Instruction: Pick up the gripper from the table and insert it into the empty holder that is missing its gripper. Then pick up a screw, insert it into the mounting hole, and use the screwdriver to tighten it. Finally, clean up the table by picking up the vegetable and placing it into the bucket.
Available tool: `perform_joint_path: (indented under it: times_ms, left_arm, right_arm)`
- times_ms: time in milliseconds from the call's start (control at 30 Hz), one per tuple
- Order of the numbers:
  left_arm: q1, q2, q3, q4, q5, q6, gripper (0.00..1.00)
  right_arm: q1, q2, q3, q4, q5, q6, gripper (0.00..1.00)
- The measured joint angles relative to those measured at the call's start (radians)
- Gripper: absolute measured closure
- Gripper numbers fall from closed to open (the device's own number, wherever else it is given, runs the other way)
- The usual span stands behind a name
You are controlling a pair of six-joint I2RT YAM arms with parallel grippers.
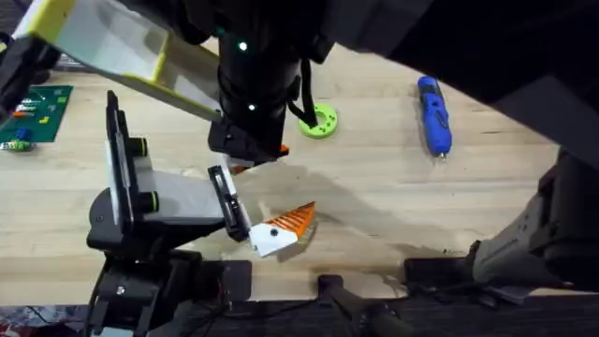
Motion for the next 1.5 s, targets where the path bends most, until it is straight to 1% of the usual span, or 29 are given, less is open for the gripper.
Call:
perform_joint_path:
  times_ms: [733, 1067, 1500]
  left_arm:
    - [0.0, 0.0, 0.0, 0.0, 0.0, 0.0, 0.016]
    - [0.0, 0.0, 0.0, 0.0, 0.0, 0.0, 0.016]
    - [0.0, 0.0, 0.0, 0.0, 0.0, 0.0, 0.016]
  right_arm:
    - [0.0, 0.0, 0.0, 0.0, 0.0, 0.0, 0.994]
    - [0.0, 0.027, 0.0, -0.001, 0.0, 0.0, 0.994]
    - [0.003, 0.027, 0.0, 0.0, 0.0, 0.0, 0.994]
